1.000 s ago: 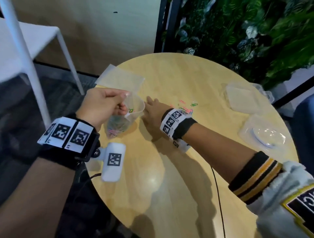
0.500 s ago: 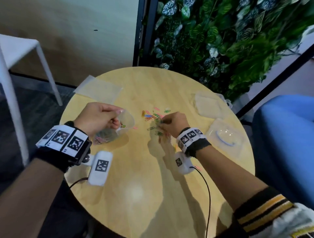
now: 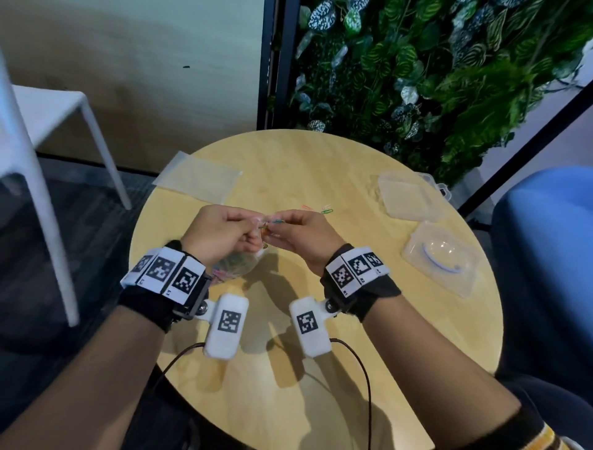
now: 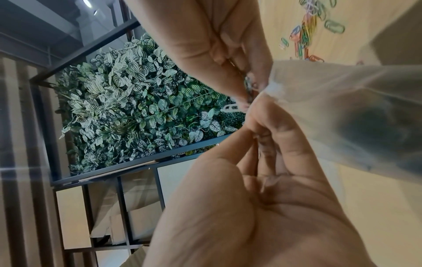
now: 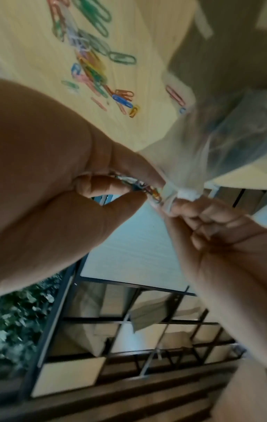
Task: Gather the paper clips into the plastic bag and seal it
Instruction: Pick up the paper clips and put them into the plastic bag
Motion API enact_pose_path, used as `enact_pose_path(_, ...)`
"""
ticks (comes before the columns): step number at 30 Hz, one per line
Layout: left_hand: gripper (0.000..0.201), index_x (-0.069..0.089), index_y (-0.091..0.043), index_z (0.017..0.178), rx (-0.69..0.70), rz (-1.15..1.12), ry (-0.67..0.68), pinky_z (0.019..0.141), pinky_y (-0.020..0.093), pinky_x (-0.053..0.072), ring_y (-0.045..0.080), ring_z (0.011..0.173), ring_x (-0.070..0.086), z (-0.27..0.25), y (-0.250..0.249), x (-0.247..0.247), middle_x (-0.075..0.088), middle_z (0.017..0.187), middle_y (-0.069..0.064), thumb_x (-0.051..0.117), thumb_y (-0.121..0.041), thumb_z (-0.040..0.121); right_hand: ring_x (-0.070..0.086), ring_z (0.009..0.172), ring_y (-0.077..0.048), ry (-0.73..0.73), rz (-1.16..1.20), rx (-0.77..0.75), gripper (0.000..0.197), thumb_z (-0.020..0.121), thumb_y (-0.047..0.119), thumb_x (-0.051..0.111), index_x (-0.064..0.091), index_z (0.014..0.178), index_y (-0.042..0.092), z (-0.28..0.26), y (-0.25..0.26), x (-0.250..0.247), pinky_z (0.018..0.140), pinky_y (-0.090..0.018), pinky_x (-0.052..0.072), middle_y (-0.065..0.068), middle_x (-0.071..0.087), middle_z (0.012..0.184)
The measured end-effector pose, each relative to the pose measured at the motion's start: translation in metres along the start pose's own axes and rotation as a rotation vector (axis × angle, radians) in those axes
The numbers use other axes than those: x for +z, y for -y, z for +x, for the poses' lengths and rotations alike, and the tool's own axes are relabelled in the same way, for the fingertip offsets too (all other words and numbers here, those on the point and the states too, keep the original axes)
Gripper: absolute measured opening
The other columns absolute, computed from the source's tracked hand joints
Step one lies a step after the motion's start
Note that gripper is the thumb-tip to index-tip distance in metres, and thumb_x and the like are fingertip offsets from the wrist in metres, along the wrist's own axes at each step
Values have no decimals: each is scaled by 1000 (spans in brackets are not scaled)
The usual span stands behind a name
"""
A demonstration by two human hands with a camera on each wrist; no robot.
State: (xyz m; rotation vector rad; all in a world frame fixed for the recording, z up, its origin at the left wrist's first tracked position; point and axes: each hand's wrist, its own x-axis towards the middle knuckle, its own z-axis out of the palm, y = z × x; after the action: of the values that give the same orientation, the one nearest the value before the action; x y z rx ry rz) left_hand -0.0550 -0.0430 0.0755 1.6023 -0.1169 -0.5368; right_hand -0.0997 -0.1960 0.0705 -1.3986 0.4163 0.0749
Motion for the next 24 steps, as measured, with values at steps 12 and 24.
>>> enact_pose_path(12, 14, 71, -4, 102, -7, 53, 63, 66, 26, 61, 18, 60, 69, -1, 1, 13, 68, 72, 17, 59, -1, 95, 55, 54, -3, -66, -1110, -289, 16, 74, 8, 68, 77, 72, 21, 4, -2, -6, 57, -15, 41, 11, 62, 59)
enact_pose_path(24, 16, 72, -6, 103, 56, 94, 9, 64, 25, 60, 18, 61, 69, -3, -2, 5, 70, 72, 14, 59, -2, 95, 73, 73, -15, 65, -760, -246, 23, 84, -3, 60, 77, 80, 12, -5, 29, -15, 63, -26, 60, -2, 74, 78)
